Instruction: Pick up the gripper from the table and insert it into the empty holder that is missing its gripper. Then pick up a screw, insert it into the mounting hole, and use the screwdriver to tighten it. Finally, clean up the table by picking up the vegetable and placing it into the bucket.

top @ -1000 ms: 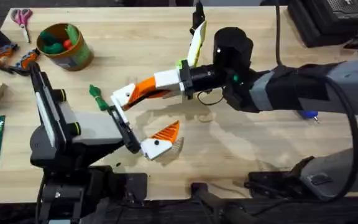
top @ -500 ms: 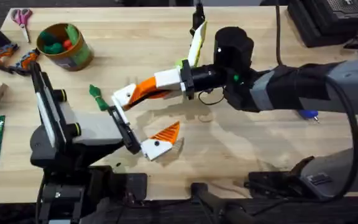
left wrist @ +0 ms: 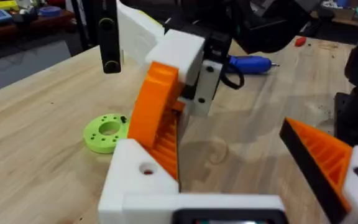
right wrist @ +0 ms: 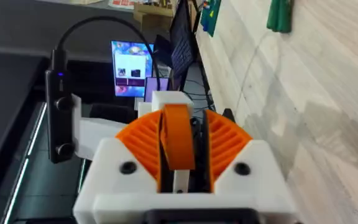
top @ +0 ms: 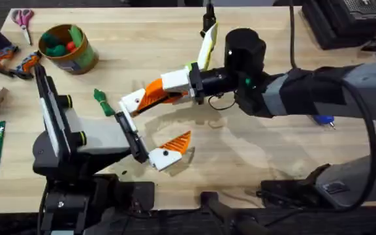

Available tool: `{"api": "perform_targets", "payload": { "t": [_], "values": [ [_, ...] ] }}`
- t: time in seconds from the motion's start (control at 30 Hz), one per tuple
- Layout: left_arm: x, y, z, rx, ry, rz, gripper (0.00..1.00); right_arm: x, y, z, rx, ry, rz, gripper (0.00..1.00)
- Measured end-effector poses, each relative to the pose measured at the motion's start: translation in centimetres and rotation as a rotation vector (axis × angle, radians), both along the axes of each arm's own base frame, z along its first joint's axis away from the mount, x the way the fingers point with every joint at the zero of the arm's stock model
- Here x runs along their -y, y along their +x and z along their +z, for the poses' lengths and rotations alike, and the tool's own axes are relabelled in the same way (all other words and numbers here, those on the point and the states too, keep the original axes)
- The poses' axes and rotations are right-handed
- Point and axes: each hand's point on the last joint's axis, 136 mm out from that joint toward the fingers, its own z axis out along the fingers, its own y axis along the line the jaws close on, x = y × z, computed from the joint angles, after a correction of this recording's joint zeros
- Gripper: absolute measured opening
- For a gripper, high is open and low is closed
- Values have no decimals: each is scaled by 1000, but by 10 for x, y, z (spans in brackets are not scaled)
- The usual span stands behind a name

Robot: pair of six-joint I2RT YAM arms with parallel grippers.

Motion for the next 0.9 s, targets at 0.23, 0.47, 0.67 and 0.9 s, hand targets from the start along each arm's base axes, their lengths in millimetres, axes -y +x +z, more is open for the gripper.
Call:
{"api": "perform_targets", "payload": {
  "t": [0.23, 0.47, 0.67, 0.9],
  "values": [
    [3, -5, 0, 2, -1, -31, 985, 2, 4, 2, 9, 8, -7, 466],
    [4, -5, 0, 1, -1, -35, 985, 10, 15, 2, 6, 8, -38, 681],
    [4, -5, 0, 1, -1, -35, 985, 26, 30, 3, 58, 15, -60, 779],
    [4, -5, 0, 1, -1, -35, 985, 61, 58, -25, 88, -87, -120, 992]
  ]
}}
